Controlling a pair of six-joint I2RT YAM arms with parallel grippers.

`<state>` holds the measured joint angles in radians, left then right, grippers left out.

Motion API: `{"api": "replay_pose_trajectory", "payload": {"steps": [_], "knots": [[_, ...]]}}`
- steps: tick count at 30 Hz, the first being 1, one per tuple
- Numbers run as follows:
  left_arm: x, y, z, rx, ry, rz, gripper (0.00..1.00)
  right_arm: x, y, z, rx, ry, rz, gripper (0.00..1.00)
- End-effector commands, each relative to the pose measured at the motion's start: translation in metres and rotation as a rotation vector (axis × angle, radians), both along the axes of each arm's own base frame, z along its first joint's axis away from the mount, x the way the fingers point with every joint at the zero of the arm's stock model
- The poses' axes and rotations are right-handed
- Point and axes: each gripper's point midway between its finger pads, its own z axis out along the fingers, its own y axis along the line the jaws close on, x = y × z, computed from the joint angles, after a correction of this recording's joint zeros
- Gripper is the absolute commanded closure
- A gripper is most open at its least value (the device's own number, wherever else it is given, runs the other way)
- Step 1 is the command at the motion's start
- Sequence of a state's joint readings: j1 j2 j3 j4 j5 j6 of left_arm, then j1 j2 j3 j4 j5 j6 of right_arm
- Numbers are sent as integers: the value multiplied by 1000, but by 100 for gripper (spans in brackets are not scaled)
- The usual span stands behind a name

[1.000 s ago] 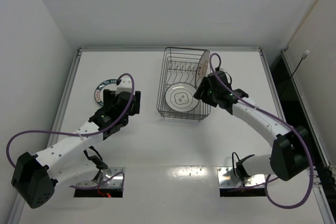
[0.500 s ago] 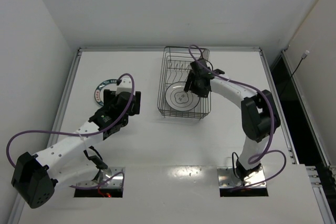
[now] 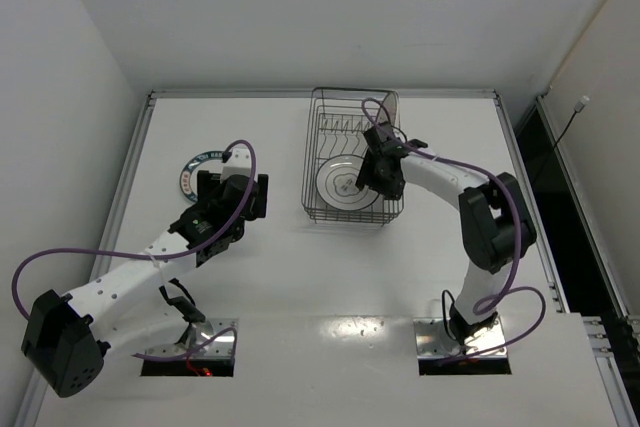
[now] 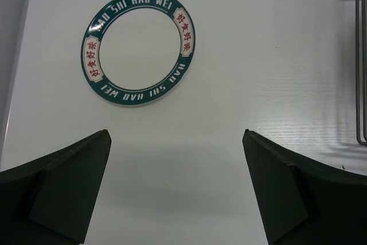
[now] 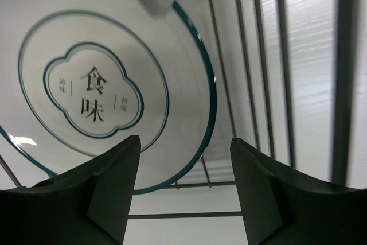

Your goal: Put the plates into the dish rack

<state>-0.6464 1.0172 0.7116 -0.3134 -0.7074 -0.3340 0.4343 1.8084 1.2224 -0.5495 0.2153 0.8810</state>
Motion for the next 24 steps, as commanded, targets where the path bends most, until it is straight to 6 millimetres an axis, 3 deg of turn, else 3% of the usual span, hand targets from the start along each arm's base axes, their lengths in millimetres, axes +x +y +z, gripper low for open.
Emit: {"api": "replay_pose_trajectory", "payload": {"steps": [1,7,10,12,17,24], "knots": [[5,-3,24,-34,-60,8,0,-2,10,-21,49,65,-16,39],[5,-3,24,-34,-60,8,0,-18,21,-56,113,153,-24,42],[4,-2,23,-29,-53,8,0,-22,23,-59,139,151,-25,56],[3,-2,25,-34,-60,8,0,-21,24,-55,150,136,-34,72],[3,-2,25,-34,-60,8,0,-18,19,-45,136,100,-43,98],[3,-2,25,-34,-60,8,0,-2,8,-1,89,-51,-67,100]]}}
